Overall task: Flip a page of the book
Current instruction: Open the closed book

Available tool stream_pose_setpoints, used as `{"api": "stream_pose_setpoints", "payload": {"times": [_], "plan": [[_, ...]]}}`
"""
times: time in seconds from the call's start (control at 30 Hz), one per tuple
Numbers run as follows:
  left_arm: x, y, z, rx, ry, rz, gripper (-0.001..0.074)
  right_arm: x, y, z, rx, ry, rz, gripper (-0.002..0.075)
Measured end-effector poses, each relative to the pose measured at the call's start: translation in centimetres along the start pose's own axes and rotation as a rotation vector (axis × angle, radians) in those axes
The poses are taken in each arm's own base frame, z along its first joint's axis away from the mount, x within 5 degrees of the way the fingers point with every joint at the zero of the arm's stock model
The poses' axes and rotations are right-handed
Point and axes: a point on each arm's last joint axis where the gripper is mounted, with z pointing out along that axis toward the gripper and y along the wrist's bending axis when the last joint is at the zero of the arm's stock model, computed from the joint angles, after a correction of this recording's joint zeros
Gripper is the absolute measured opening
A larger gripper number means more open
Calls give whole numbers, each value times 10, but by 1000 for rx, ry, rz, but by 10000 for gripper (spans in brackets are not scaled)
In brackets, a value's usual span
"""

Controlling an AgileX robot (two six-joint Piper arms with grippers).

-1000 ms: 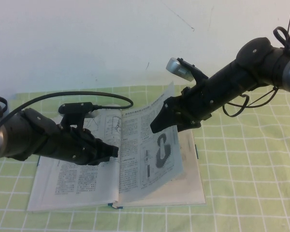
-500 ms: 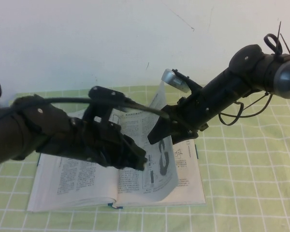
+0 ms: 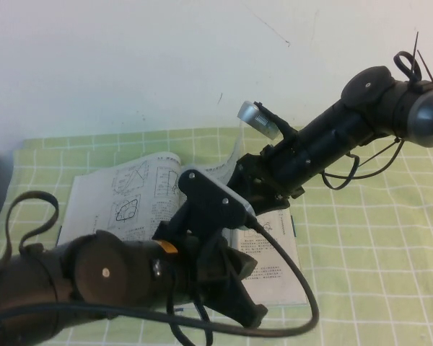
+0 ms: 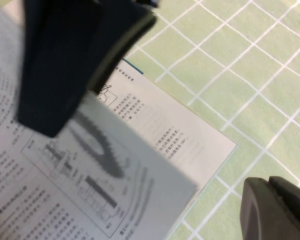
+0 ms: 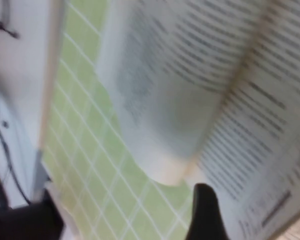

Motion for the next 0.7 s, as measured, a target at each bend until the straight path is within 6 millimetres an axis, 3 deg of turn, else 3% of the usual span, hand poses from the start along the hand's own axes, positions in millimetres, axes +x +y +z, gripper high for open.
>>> {"api": "stream_pose_setpoints", "payload": {"times": [0.23,0.47,0.57,0.7], "plan": [[4,-20,4,-19,-58,40,-4,-1,-3,2,14,-8,4,440],[2,-42,4,-28,-140,78,-4,-7,3,9,-100,-68,-8,439],[1,-43,8,-58,-165,86,-4,-8,7,11,-123,-84,-7,439],[10,-37,29,-118,-137,98,-4,-8,8,11,-126,-87,-8,439]]}}
